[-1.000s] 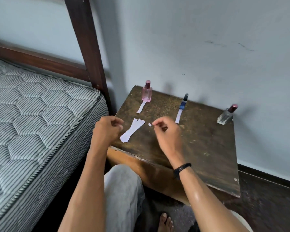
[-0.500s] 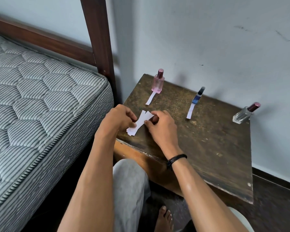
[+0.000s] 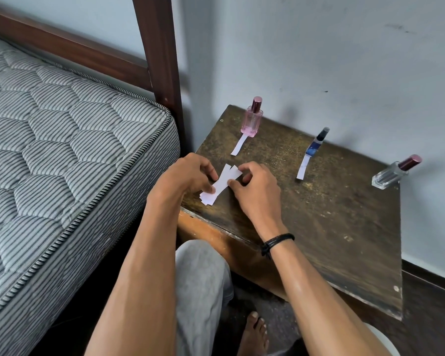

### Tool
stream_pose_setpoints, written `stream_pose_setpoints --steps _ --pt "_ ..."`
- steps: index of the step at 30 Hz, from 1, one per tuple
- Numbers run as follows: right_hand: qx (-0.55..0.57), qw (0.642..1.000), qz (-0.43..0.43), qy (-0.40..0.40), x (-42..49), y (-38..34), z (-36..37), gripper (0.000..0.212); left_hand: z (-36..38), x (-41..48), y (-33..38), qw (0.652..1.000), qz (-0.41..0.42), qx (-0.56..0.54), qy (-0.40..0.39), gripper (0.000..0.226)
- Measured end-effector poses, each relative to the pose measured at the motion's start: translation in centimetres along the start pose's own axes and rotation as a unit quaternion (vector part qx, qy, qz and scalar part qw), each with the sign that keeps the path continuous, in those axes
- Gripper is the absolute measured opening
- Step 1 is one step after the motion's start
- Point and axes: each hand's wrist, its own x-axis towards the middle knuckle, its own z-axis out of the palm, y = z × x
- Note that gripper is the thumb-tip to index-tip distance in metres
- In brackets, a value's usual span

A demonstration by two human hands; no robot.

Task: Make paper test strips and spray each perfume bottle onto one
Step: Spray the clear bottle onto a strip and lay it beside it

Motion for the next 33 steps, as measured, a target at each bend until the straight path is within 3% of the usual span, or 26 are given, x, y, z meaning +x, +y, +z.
stream_pose_setpoints --steps 7,16,26,33 --pt "0.050 0.999 0.002 0.021 0.1 0.2 0.0 0.004 0.1 0.1 0.1 1.000 -0.002 0.004 0.002 0.027" --pt "0.211 0.973 0.092 -0.007 1.1 0.2 -1.6 0.015 -0.2 0.0 0.1 1.000 0.010 -0.015 -0.015 0.024" --pt "0.353 0.926 0.122 -0.058 1.6 0.3 -3.5 0.017 -0.9 -0.6 0.4 0.982 0.091 -0.164 -0.009 0.024" --pt "0.389 0.910 0.140 -0.035 2.3 1.1 -6.4 0.014 1.6 -1.7 4.6 0.971 0.112 -0.180 -0.109 0.020"
